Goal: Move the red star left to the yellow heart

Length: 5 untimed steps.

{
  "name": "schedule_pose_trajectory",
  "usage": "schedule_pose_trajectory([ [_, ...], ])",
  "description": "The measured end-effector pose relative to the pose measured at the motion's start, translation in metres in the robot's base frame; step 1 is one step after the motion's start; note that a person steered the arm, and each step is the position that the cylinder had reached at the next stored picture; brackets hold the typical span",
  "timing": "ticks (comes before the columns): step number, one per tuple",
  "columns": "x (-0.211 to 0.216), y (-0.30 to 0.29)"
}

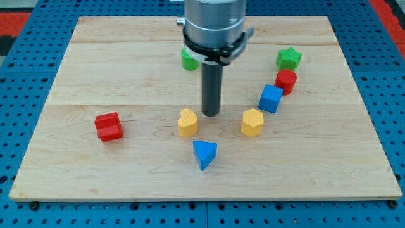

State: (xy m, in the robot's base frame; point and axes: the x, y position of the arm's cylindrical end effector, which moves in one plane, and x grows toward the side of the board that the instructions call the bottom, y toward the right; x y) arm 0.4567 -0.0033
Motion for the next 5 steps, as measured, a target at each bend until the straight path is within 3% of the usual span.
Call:
schedule_pose_trajectory([
  [2, 0.039, -0.025],
  [3, 0.03, -0.046],
  [5, 0.01, -0.151],
])
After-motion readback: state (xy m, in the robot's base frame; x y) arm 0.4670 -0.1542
